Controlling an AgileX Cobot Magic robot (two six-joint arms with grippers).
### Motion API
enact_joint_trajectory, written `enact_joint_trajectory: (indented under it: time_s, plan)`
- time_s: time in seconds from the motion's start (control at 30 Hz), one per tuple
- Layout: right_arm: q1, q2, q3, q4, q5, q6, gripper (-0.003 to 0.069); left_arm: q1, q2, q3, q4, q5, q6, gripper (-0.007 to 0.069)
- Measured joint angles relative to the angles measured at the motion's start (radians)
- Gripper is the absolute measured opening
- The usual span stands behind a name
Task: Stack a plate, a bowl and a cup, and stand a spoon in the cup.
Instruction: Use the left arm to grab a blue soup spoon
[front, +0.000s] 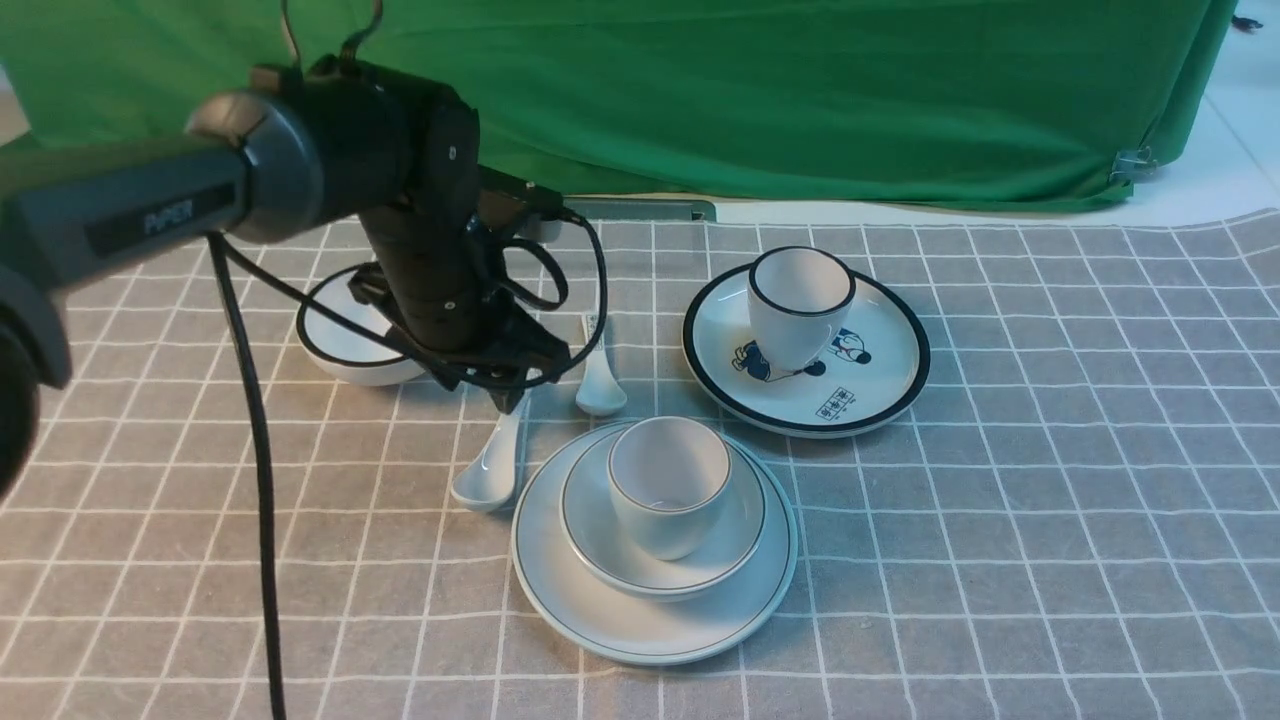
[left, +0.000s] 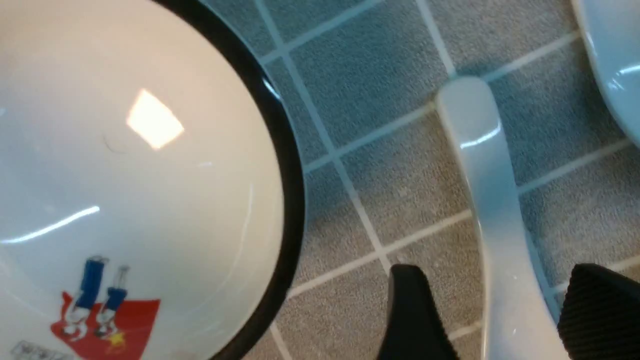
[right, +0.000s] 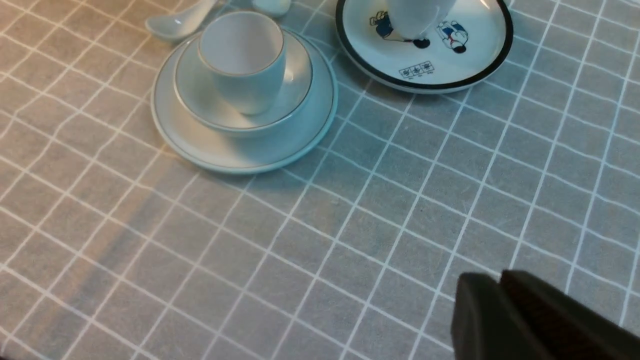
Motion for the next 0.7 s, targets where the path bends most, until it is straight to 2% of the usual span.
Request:
enact_joint_trajectory:
  time_s: [0.2, 0.5, 0.57, 0.7]
  plan:
    - [0.000, 0.000, 0.000, 0.000, 0.008, 0.004, 0.0090, 0.000, 0.030, 0.000, -0.038, -0.080, -0.004, 0.0414]
    - [0.000, 0.000, 0.000, 0.001, 0.022, 0.006, 0.0090, 0.000, 0.086, 0.000, -0.048, -0.098, -0.007, 0.0416]
    - [0.000, 0.000, 0.000, 0.001, 0.022, 0.006, 0.0090, 0.000, 0.091, 0.000, -0.055, -0.099, -0.007, 0.0408]
    - [0.000, 0.000, 0.000, 0.001, 0.022, 0.006, 0.0090, 0.000, 0.101, 0.000, -0.081, -0.103, -0.008, 0.0342]
